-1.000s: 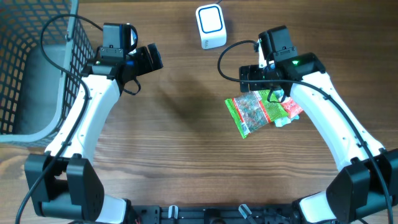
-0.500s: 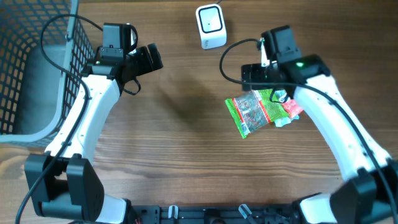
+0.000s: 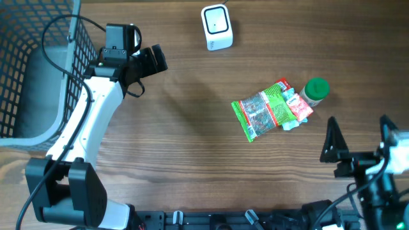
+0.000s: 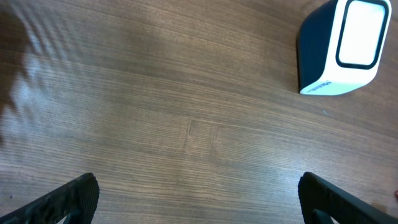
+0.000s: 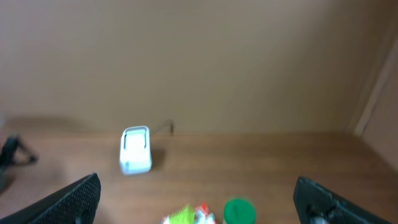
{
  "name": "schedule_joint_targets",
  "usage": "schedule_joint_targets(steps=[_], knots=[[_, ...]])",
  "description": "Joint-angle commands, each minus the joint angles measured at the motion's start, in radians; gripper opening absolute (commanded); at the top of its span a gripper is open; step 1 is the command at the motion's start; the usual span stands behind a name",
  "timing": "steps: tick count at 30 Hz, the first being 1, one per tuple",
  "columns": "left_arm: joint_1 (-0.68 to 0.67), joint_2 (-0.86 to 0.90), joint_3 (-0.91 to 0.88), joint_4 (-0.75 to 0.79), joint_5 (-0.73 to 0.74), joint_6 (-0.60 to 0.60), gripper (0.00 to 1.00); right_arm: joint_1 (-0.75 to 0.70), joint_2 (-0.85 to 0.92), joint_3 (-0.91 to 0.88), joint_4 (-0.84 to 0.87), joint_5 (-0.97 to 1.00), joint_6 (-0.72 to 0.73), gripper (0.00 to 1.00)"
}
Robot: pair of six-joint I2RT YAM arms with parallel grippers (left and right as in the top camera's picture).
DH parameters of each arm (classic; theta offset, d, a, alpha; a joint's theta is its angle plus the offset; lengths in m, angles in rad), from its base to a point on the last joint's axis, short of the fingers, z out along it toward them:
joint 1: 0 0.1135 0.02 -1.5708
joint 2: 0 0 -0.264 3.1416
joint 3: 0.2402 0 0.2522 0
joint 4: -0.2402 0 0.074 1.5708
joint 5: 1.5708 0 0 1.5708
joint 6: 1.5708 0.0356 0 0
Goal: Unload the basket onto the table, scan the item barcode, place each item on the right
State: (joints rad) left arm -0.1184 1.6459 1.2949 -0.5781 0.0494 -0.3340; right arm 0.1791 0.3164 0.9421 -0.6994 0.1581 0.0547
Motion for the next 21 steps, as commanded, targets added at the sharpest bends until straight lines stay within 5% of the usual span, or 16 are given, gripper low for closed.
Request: schedule_joint_targets(steps=[1,5,8,15,17,21], knots=[[0.005,0.004,0.000,0.002,-0.010,0.016,1.00,-0.086,-0.162,-0.215,0.139,-0.079,0.004,1.00],[0.005,0.004,0.000,0.002,-0.010,0.016,1.00,-0.122,-0.265,-0.551,0.730,-0.212,0.018,1.00],[0.005,0.004,0.000,0.002,-0.010,0.016,1.00,-0.122,-0.297,-0.701,0.984,-0.201,0.064,1.00],[0.005,0.004,0.000,0.002,-0.010,0.016,1.00,-0.124,-0.313,-0.940,0.948,-0.253,0.140,1.00],[0.005,0.004,0.000,0.002,-0.010,0.016,1.00,-0.124,-0.313,-0.937,0.811,-0.270,0.142,1.00],[0.005,0.004,0.000,0.002,-0.010,0.016,1.00,-0.124,-0.313,-0.937,0.706,-0.287,0.029,1.00]])
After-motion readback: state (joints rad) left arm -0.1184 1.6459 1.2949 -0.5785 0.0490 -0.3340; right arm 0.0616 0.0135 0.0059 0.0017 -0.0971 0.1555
